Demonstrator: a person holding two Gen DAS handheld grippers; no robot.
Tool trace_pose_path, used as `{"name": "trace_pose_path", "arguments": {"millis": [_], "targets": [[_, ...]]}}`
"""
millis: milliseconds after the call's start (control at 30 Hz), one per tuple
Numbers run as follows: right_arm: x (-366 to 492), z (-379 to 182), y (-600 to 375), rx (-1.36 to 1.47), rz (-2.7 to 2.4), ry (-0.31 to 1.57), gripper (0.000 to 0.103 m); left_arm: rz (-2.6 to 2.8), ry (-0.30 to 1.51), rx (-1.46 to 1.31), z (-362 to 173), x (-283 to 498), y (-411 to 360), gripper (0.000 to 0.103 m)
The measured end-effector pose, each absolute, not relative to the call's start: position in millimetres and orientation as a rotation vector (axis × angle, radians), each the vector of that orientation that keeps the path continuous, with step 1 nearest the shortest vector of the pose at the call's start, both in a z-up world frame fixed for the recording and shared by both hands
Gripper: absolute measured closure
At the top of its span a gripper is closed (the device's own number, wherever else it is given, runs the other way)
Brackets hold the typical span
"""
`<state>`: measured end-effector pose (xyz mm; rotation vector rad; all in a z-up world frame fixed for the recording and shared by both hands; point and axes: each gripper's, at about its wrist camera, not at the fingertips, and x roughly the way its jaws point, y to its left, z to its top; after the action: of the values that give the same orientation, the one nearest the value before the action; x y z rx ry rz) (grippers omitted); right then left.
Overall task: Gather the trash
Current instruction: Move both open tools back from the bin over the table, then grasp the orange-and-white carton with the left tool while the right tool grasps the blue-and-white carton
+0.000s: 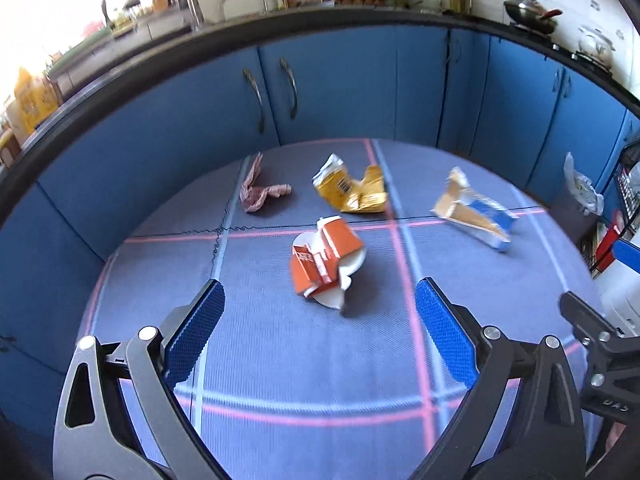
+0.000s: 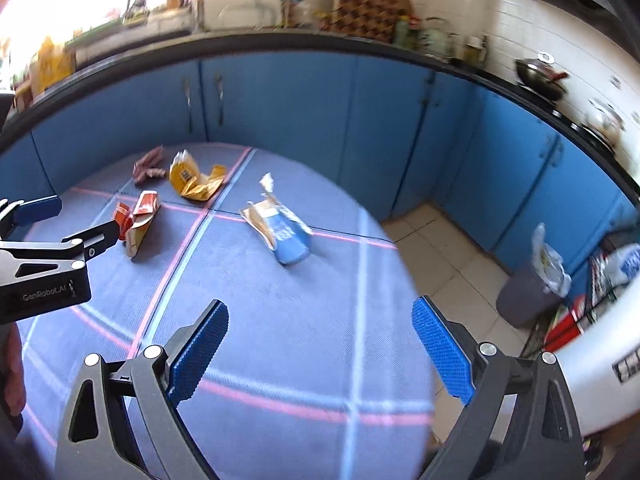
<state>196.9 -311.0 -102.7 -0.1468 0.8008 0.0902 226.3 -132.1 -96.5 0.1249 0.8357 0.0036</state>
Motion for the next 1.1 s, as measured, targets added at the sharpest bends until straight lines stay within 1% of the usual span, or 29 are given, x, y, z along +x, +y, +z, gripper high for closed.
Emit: {"name": "trace_pose_path", "arguments": {"millis": [333, 733, 833, 867, 900, 967, 1000, 1033, 1067, 1100], "targets": [[260, -125, -279, -0.202, 0.095, 0.854, 0.012, -0.017, 0.910, 0.084, -124, 264, -109, 0.008], [299, -142, -266, -0.180, 0.124, 0.904, 0.012, -0.056, 0.930, 0.068, -131, 287, -97, 0.009], [302, -143, -264, -0.168, 0.136, 0.904, 0.013, -0.068, 0.941, 0.063, -134, 292, -97, 0.012], [303, -143, -264, -0.168, 0.140, 0.903, 0.014, -0.072, 0.945, 0.062, -135, 293, -98, 0.016], [302, -142, -263, -0.168, 0.150, 0.899, 0.016, -0.078, 0.951, 0.062, -137, 295, -99, 0.021], [300, -141, -260, -0.173, 0.157, 0.892, 0.033, -0.085, 0.963, 0.065, -141, 296, -102, 0.031], [299, -139, -258, -0.184, 0.157, 0.890, 0.039, -0.087, 0.955, 0.069, -139, 295, -103, 0.039], [298, -138, -257, -0.193, 0.159, 0.893, 0.052, -0.099, 0.952, 0.068, -138, 295, -104, 0.045], [296, -138, -256, -0.198, 0.162, 0.896, 0.061, -0.103, 0.950, 0.073, -137, 294, -105, 0.052], [295, -137, -255, -0.201, 0.169, 0.901, 0.066, -0.110, 0.954, 0.074, -136, 294, -106, 0.056]]}}
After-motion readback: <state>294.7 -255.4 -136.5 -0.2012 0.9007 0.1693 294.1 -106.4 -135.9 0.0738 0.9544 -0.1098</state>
